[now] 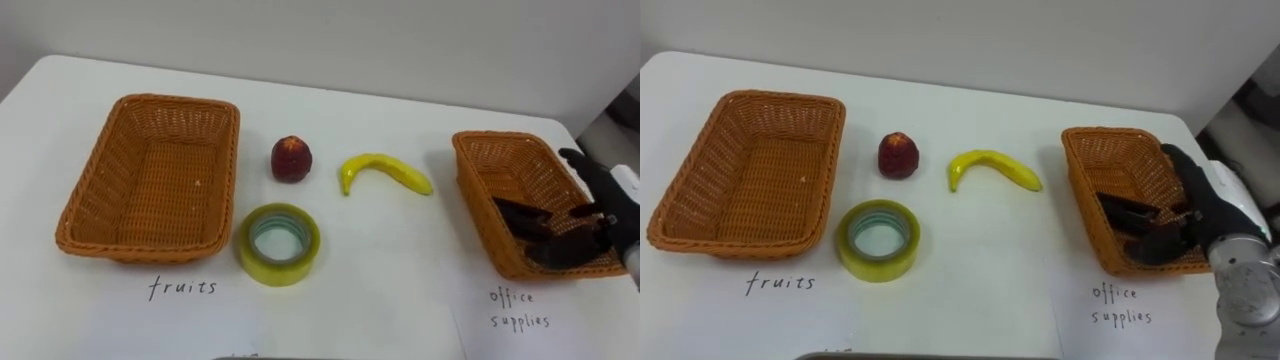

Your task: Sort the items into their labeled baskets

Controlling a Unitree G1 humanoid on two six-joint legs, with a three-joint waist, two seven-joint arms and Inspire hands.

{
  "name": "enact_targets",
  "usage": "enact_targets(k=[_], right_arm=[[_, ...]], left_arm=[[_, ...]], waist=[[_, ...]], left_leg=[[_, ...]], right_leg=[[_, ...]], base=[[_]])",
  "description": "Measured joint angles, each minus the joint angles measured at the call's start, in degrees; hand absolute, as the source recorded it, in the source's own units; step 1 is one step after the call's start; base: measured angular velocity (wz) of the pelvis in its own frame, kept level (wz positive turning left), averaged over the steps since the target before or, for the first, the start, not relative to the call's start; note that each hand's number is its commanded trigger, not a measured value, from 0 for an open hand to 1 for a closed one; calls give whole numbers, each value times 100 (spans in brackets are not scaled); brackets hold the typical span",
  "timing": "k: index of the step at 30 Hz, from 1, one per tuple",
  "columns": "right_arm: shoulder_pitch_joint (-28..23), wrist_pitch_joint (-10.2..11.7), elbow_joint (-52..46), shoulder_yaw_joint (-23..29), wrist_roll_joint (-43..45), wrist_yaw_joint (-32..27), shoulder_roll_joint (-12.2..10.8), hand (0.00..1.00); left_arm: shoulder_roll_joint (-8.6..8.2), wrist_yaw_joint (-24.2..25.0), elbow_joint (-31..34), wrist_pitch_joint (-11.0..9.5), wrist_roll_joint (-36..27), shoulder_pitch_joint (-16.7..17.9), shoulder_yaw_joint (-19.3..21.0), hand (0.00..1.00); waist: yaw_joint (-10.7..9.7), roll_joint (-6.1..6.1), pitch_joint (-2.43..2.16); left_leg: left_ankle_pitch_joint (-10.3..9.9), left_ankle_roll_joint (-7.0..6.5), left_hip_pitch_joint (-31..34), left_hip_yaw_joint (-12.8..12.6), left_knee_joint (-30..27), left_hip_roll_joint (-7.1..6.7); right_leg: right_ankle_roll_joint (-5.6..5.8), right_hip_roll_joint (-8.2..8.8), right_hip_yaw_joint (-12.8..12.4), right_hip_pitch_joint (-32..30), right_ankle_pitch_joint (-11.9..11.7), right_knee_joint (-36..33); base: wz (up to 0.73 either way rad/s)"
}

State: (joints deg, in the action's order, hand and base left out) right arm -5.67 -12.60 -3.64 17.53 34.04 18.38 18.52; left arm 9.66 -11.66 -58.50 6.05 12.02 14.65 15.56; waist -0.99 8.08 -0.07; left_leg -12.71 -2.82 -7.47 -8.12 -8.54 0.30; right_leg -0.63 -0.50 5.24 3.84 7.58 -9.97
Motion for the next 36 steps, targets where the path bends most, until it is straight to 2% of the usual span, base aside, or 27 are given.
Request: enact_targets(k=[11, 18, 29, 33, 36], right_arm=[[6, 0, 0, -2, -1, 188, 0, 0], [29, 0, 0, -1, -1, 366, 1, 0], [173, 0, -2, -60, -133, 706, -1, 0], [215, 3, -5, -59, -139, 750, 0, 0], [246, 6, -6, -59, -119, 778, -1, 0]], left_arm=[[-2, -7, 1, -1, 0, -20, 0, 0], [5, -6, 3, -1, 0, -74, 0, 0], [16, 1, -120, -20, -12, -144, -25, 0], [17, 2, -118, -21, -2, -144, -18, 0], [30, 2, -118, -21, -2, -130, -7, 0]], waist=[[-4, -26, -12], [-13, -87, -17], [-4, -48, -1], [117, -37, 5], [134, -33, 6]], left_leg=[[0, 0, -2, -4, -12, 0], [1, -1, -13, -4, -22, 1], [6, 1, -3, 23, -24, -7], [5, 0, 4, 34, -19, -5], [5, -1, 17, 55, -21, -6]], right_leg=[[0, 3, 9, -5, 0, -19], [0, 5, -4, -8, 0, -60], [0, 16, 51, -2, 0, -62], [0, 26, 108, -7, 0, -55], [1, 31, 144, -6, 0, -53]], base=[[0], [0], [1], [1], [4]])
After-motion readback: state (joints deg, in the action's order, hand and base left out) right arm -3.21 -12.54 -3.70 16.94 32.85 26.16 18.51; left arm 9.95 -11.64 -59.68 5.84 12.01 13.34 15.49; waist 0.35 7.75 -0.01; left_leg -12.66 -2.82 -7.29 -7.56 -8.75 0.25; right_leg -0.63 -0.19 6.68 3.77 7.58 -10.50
